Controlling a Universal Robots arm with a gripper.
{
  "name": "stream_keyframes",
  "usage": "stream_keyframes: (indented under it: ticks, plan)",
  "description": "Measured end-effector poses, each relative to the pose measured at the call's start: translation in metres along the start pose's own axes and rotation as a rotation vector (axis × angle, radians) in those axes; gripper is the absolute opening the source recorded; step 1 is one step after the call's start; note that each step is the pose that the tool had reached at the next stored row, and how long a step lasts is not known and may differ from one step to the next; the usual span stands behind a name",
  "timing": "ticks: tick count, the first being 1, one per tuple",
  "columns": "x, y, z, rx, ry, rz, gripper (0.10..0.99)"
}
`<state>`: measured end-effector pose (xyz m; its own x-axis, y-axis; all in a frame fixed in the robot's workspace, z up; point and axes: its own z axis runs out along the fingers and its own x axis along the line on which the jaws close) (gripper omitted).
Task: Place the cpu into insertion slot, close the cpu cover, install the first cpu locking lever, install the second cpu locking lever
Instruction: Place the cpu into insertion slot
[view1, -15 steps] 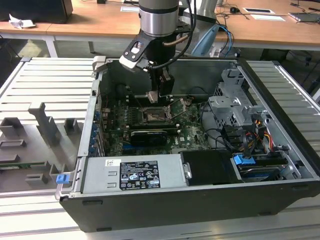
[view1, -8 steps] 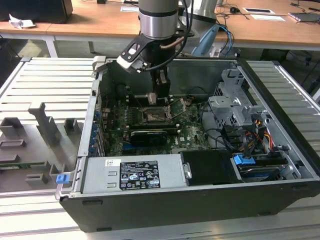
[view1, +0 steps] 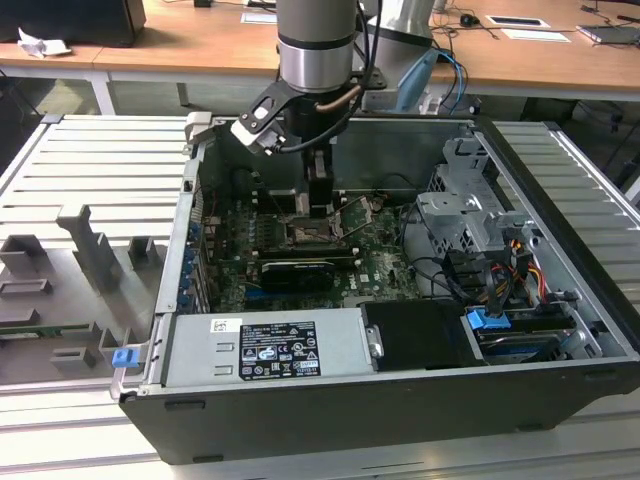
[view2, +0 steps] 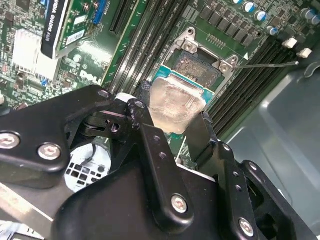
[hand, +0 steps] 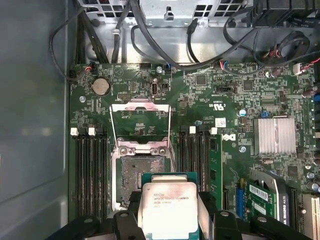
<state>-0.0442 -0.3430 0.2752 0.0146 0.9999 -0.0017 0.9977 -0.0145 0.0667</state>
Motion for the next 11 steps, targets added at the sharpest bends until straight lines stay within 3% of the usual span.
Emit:
stream_keyframes:
  ticks: [8,11]
  plan:
    - [0.0024,-0.0009,0.0132,0.000,0.0024,-0.023,0.529]
    - [0.0062,-0.0016,0.0225,0.000,0.0025,-0.023,0.529]
